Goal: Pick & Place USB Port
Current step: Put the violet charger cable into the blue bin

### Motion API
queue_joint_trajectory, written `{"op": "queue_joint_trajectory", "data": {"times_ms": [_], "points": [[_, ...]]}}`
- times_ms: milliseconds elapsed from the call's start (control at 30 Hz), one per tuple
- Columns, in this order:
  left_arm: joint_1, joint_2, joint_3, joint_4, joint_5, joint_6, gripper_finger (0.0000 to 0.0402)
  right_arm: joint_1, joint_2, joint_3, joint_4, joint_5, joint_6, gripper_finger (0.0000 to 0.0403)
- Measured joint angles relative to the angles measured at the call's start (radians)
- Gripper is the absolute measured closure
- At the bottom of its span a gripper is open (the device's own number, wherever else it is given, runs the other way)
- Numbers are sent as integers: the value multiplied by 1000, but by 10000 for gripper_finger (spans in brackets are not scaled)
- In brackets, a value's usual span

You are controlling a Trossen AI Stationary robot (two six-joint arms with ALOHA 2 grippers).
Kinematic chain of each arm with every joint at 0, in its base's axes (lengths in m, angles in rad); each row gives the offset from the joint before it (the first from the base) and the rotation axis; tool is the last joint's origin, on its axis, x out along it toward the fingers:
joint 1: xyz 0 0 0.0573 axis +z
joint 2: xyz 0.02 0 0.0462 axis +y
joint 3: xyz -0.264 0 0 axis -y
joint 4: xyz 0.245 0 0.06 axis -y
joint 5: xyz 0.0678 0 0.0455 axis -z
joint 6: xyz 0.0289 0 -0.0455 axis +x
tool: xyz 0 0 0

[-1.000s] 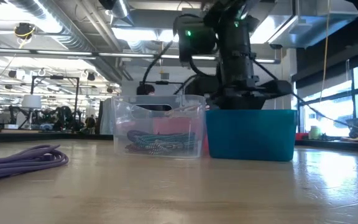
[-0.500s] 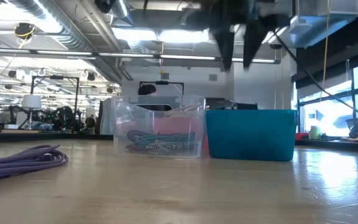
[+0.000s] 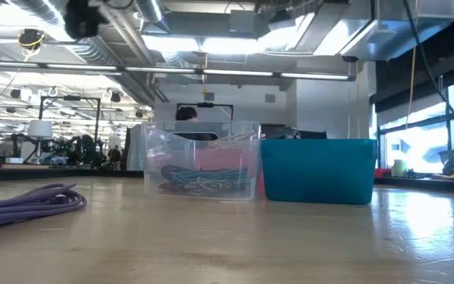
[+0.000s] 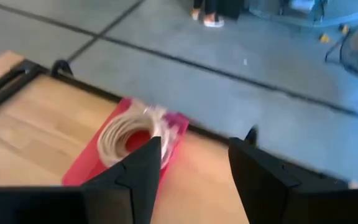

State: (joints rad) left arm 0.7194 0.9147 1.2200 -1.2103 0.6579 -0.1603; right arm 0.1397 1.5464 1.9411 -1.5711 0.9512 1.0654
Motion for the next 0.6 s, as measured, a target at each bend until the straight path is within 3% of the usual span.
{"op": "queue_joint_trajectory", "data": {"times_ms": [200, 300, 467, 600], "points": [[-169, -63, -204, 6, -188, -503, 222, -6, -146, -1, 0, 55, -170, 212], [-301, -84, -333, 73, -232, -739, 222, -6, -193, -1, 0, 62, -234, 212], [-591, -80, -522, 469, -330, -1115, 222, -6, -229, -1, 0, 62, -341, 212], [-827, -30, -591, 802, -513, -1339, 222, -6, -240, -1, 0, 61, -397, 212]]}}
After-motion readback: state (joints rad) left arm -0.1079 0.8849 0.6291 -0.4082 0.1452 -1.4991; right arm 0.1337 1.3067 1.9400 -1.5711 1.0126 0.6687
